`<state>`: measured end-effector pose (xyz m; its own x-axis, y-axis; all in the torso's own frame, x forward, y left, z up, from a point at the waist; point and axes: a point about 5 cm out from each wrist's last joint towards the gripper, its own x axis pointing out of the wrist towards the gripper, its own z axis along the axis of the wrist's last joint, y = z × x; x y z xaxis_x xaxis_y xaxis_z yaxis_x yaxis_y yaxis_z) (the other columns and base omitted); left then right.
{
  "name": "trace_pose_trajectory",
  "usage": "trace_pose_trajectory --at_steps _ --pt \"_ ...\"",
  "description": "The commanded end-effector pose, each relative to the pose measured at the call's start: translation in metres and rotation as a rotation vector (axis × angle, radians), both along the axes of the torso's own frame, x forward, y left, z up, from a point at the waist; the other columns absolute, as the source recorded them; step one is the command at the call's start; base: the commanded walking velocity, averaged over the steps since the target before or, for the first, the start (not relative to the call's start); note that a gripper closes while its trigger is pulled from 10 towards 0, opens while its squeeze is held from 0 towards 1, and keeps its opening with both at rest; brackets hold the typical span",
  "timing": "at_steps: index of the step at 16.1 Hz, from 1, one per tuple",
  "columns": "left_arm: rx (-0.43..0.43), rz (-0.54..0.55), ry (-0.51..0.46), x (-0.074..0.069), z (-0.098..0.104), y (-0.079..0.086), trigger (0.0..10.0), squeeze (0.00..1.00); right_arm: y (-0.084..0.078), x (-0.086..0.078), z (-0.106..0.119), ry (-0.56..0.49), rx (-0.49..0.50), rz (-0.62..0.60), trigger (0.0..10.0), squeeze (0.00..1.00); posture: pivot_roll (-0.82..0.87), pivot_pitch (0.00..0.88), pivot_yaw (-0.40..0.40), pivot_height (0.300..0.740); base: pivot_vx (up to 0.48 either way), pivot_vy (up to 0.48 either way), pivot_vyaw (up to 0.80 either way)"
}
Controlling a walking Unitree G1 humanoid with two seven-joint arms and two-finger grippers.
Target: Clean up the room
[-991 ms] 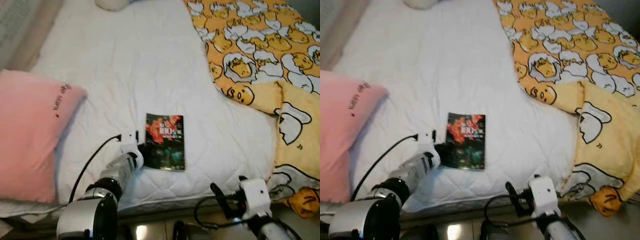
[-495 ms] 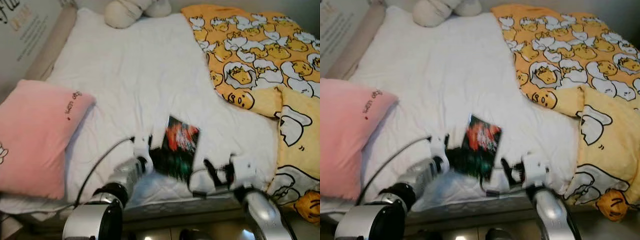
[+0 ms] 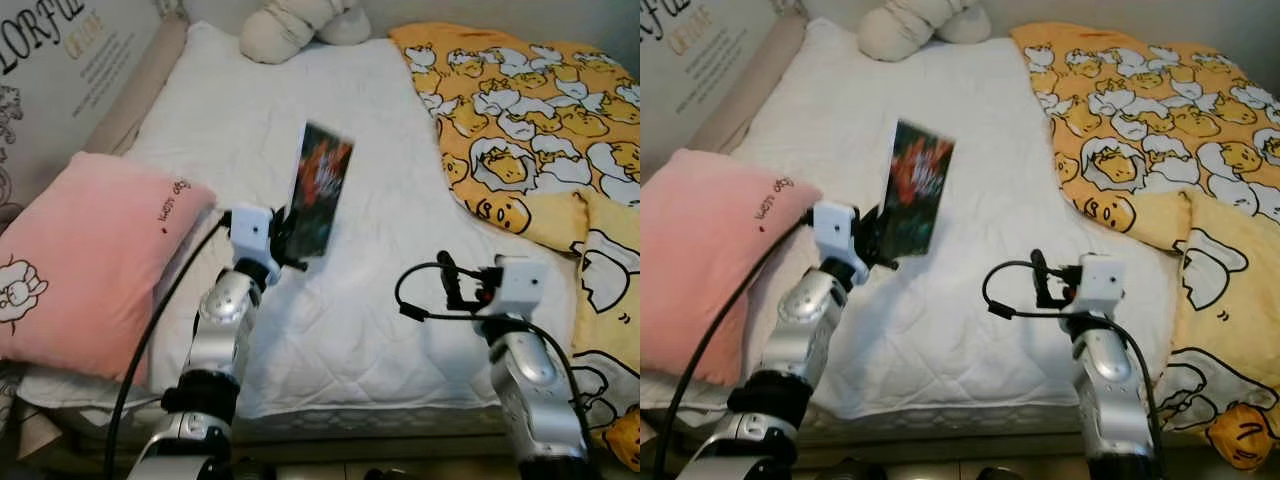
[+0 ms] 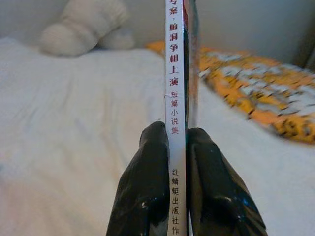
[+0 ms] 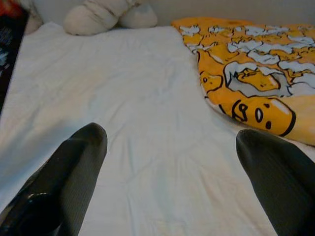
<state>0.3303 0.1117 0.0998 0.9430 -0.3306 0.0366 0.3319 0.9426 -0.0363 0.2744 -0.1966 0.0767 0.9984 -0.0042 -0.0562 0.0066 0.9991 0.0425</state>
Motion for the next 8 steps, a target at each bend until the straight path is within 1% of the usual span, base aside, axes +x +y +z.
trace_pose_trajectory --at_steps 1,2,4,6,8 --pt "0.021 -0.019 -0.041 0.001 0.005 -0.006 10.0 0.00 -0.004 0.000 -0.003 0.008 -0.015 -0.016 10.0 0.00 0.04 0.000 -0.042 0.740 0.000 0.000 0.00" --pt "0.036 -0.024 -0.028 -0.001 0.002 -0.006 10.0 0.00 -0.002 0.002 0.000 -0.012 -0.019 -0.010 10.0 0.00 0.04 0.000 -0.047 0.740 0.000 0.480 0.00" --pt "0.067 -0.014 -0.013 0.002 -0.001 -0.008 10.0 0.00 0.000 0.005 0.000 -0.026 -0.028 0.008 10.0 0.00 0.05 0.000 -0.059 0.740 0.000 0.480 0.00" --pt "0.047 -0.057 0.015 0.004 -0.005 -0.014 10.0 0.00 0.006 0.008 0.002 -0.058 0.007 0.007 10.0 0.00 0.04 0.000 -0.051 0.740 0.000 0.480 0.00" --pt "0.065 -0.047 0.039 0.005 -0.011 -0.016 10.0 0.00 0.008 0.009 0.002 -0.069 -0.014 0.004 10.0 0.00 0.03 0.000 -0.045 0.740 0.000 0.480 0.00"
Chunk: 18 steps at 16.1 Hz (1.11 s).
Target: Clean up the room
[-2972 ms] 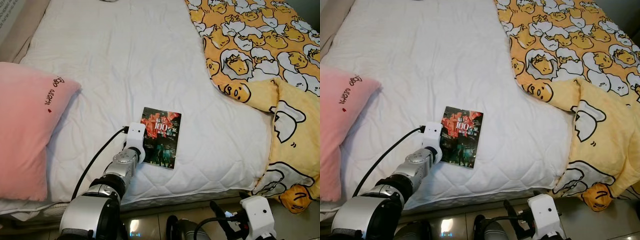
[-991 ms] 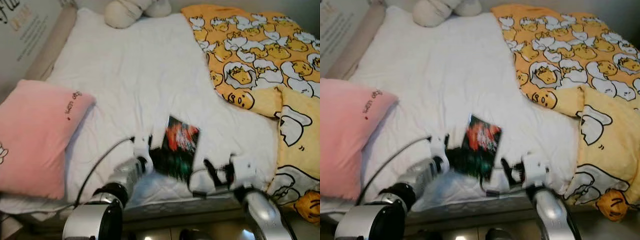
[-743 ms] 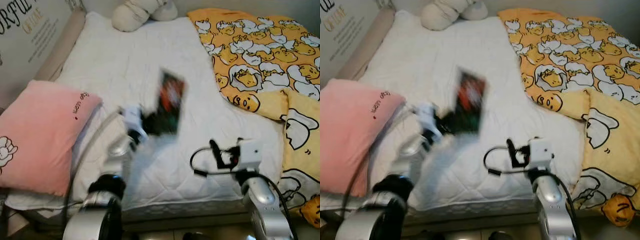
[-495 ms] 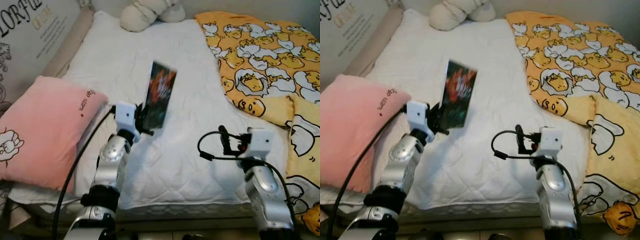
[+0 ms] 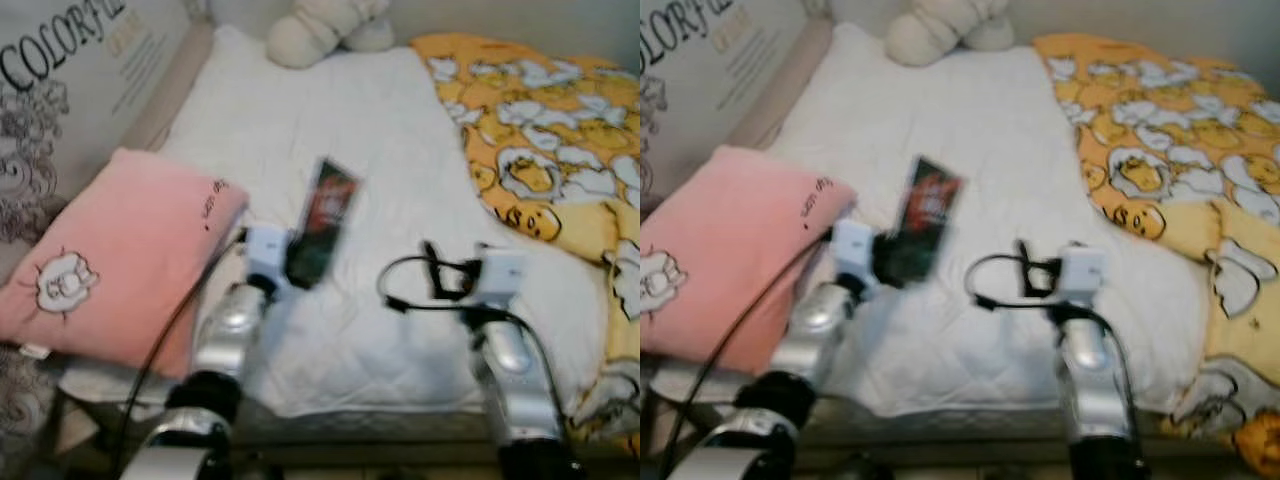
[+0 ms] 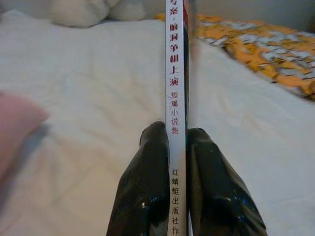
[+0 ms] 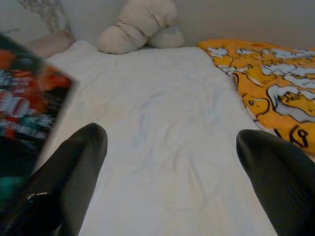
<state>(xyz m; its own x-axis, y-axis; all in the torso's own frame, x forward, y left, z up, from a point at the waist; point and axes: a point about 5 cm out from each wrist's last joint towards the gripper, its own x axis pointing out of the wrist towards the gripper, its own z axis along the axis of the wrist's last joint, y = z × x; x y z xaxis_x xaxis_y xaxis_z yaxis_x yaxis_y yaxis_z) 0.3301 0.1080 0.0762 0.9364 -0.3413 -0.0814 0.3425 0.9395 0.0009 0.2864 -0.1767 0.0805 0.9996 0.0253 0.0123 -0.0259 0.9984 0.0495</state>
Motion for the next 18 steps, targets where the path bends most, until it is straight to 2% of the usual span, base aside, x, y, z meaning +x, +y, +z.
trace_pose_trajectory --at_steps 1,2,4,6,8,11,12,14,17,18 --pt "-0.020 -0.027 -0.050 0.004 0.011 -0.013 10.0 0.00 -0.012 -0.002 -0.004 0.032 0.004 -0.058 10.0 0.00 0.02 0.000 -0.035 0.740 0.000 0.480 0.00" --pt "-0.046 -0.026 -0.056 0.004 0.013 -0.017 10.0 0.00 -0.007 0.000 0.001 -0.009 -0.030 -0.037 10.0 0.00 0.01 0.000 -0.015 0.740 0.000 0.480 0.00" --pt "-0.025 -0.059 -0.077 0.008 0.018 -0.025 10.0 0.00 -0.008 0.002 0.000 -0.013 -0.019 -0.058 10.0 0.00 0.01 0.000 -0.007 0.740 0.000 0.480 0.00" --pt "-0.030 -0.060 -0.054 0.013 0.021 -0.029 10.0 0.00 -0.007 0.001 -0.002 -0.011 -0.022 -0.056 10.0 0.00 0.01 0.000 -0.002 0.740 0.000 0.000 0.00" --pt "-0.008 -0.105 -0.042 0.017 0.025 -0.037 10.0 0.00 -0.006 0.000 -0.004 -0.004 -0.025 -0.054 10.0 0.00 0.00 0.000 0.000 0.740 0.000 0.000 0.00" --pt "-0.021 -0.217 0.047 0.025 0.032 -0.070 10.0 0.00 -0.002 -0.006 -0.008 0.010 -0.027 -0.037 10.0 0.00 -0.02 0.000 -0.005 0.740 0.000 0.000 0.00" --pt "-0.125 -0.259 0.125 0.026 0.034 -0.081 10.0 0.00 -0.001 -0.009 -0.009 0.014 -0.032 -0.029 10.0 0.00 -0.04 0.000 -0.005 0.740 0.000 0.000 0.00" --pt "-0.317 -0.315 0.198 0.028 0.045 -0.100 10.0 0.00 -0.001 -0.016 -0.010 0.023 -0.055 -0.009 10.0 0.00 -0.08 0.000 0.002 0.740 0.000 0.000 0.00" --pt "-0.332 -0.268 0.317 0.020 0.035 -0.121 10.0 0.00 -0.007 -0.048 -0.004 0.037 -0.119 0.032 10.0 0.00 -0.19 0.000 -0.002 0.740 0.000 0.000 0.00" --pt "-0.345 -0.240 0.351 0.017 0.030 -0.123 10.0 0.00 -0.010 -0.058 -0.002 0.045 -0.135 0.045 10.0 0.00 -0.25 0.027 -0.022 0.740 0.000 0.000 0.00"
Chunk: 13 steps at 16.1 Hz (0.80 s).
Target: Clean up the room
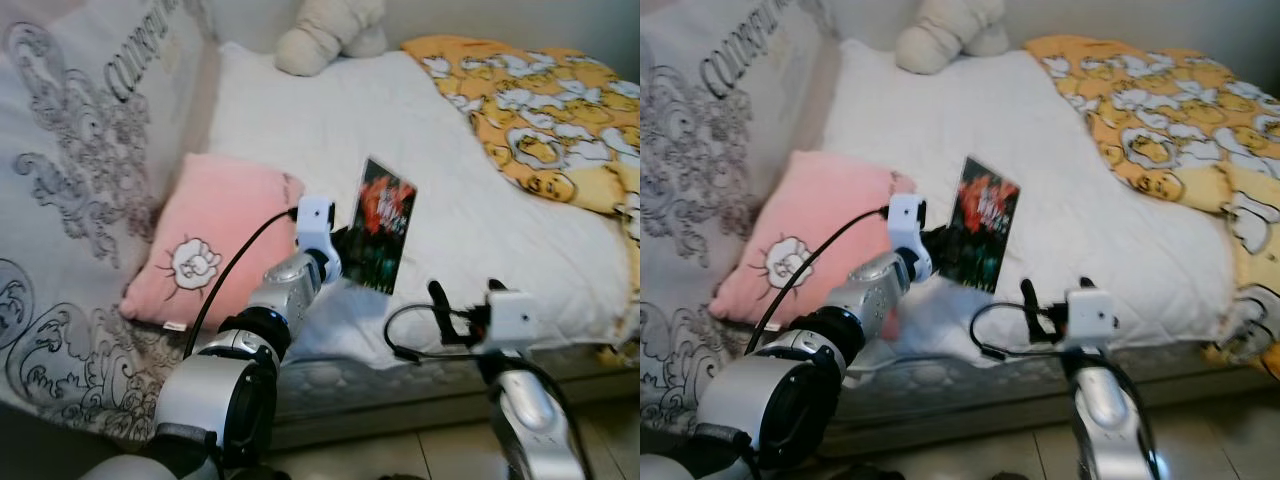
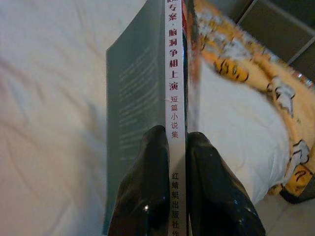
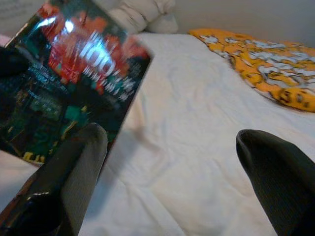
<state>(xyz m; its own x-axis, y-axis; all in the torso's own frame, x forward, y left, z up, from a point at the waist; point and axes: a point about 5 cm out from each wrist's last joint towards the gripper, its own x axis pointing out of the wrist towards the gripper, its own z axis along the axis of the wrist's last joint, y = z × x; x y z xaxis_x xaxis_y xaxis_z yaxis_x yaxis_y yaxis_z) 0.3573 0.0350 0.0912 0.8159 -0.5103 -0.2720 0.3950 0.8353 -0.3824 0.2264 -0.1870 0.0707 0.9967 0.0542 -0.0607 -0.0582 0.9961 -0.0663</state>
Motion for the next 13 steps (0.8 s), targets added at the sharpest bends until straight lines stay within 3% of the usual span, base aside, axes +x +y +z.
trace_pose_trajectory --at_steps 1,2,4,5,7,11,13 --pt "-0.085 -0.072 0.025 -0.012 0.010 -0.049 10.0 0.00 -0.001 -0.004 0.008 -0.010 -0.024 0.018 10.0 0.00 -0.26 0.037 -0.027 0.740 0.000 0.000 0.00" --pt "-0.079 -0.001 0.105 -0.013 -0.001 -0.041 10.0 0.00 -0.001 -0.026 0.009 0.031 -0.030 0.027 10.0 0.00 -0.30 0.076 -0.048 0.740 0.000 0.000 0.00" --pt "-0.009 0.066 0.137 -0.009 -0.006 -0.027 10.0 0.00 0.004 -0.046 0.011 0.061 -0.025 0.049 10.0 0.00 -0.31 0.106 -0.063 0.740 0.000 0.000 0.00" --pt "0.021 0.074 0.127 -0.007 -0.006 -0.023 10.0 0.00 0.007 -0.048 0.012 0.064 -0.018 0.060 10.0 0.00 -0.31 0.111 -0.063 0.740 0.000 0.000 0.00" --pt "0.180 0.106 0.051 0.001 -0.002 -0.006 10.0 0.00 0.023 -0.058 0.021 0.067 0.061 0.150 10.0 0.00 -0.30 0.126 -0.058 0.740 0.000 0.000 0.00" --pt "0.249 0.145 -0.029 0.014 0.014 0.009 10.0 0.00 0.019 -0.063 0.018 0.103 0.047 0.139 10.0 0.00 -0.27 0.147 -0.061 0.740 0.000 0.000 0.00" --pt "0.342 0.155 -0.067 0.017 0.016 0.015 10.0 0.00 0.017 -0.067 0.016 0.136 0.037 0.139 10.0 0.00 -0.27 0.152 -0.060 0.740 0.000 0.000 0.00"
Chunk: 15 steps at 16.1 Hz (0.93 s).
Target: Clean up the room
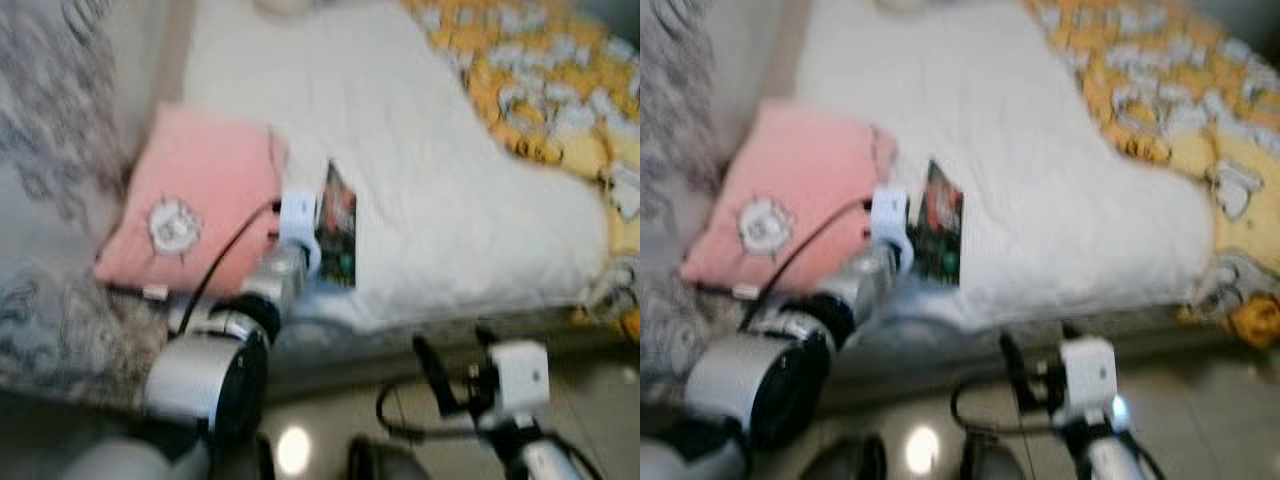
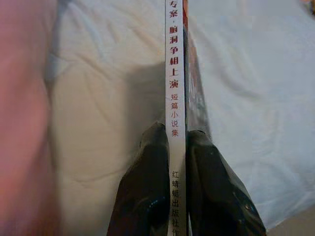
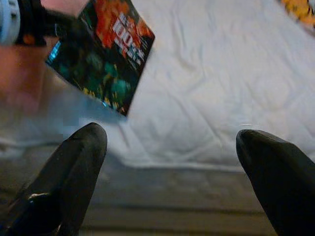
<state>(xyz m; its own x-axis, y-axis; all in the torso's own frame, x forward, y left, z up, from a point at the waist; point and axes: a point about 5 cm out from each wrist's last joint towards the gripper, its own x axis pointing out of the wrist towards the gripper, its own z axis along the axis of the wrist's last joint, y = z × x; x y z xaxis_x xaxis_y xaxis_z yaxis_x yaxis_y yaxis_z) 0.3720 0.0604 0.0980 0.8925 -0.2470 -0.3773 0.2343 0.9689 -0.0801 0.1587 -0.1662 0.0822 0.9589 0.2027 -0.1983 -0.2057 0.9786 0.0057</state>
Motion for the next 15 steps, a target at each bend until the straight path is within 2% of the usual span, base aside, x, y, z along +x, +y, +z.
trace_pose_trajectory --at_steps 1,5,7,8,11,12,15 --pt "0.037 -0.025 -0.037 0.003 0.010 -0.008 10.0 0.00 -0.003 0.001 0.005 -0.005 -0.017 -0.003 10.0 0.00 -0.27 0.153 -0.058 0.740 0.000 0.000 0.00" --pt "0.095 -0.056 -0.081 0.005 0.015 -0.011 10.0 0.00 0.000 -0.002 0.004 0.005 -0.028 -0.002 10.0 0.00 -0.28 0.164 -0.054 0.740 0.000 0.000 0.00" --pt "0.136 -0.103 -0.135 0.005 0.020 -0.018 10.0 0.00 -0.002 -0.001 0.007 -0.004 -0.018 -0.036 10.0 0.00 -0.27 0.159 -0.047 0.740 0.000 0.000 0.00" --pt "0.150 -0.093 -0.124 0.004 0.017 -0.017 10.0 0.00 -0.002 -0.002 0.006 0.002 -0.023 -0.028 10.0 0.00 -0.27 0.161 -0.044 0.740 0.000 0.000 0.00" --pt "0.095 0.011 -0.074 0.006 0.015 -0.008 10.0 0.00 -0.007 -0.007 0.008 0.008 -0.045 -0.039 10.0 0.00 -0.32 0.181 -0.042 0.740 0.000 0.000 0.00" --pt "0.043 0.076 -0.062 0.009 0.018 -0.001 10.0 0.00 -0.009 -0.013 0.010 0.016 -0.052 -0.045 10.0 0.00 -0.33 0.190 -0.040 0.740 0.000 0.000 0.00" --pt "0.072 0.132 -0.054 0.013 0.020 0.014 10.0 0.00 -0.010 -0.023 0.009 0.038 -0.055 -0.055 10.0 0.00 -0.34 0.200 -0.036 0.740 0.000 0.000 0.00"
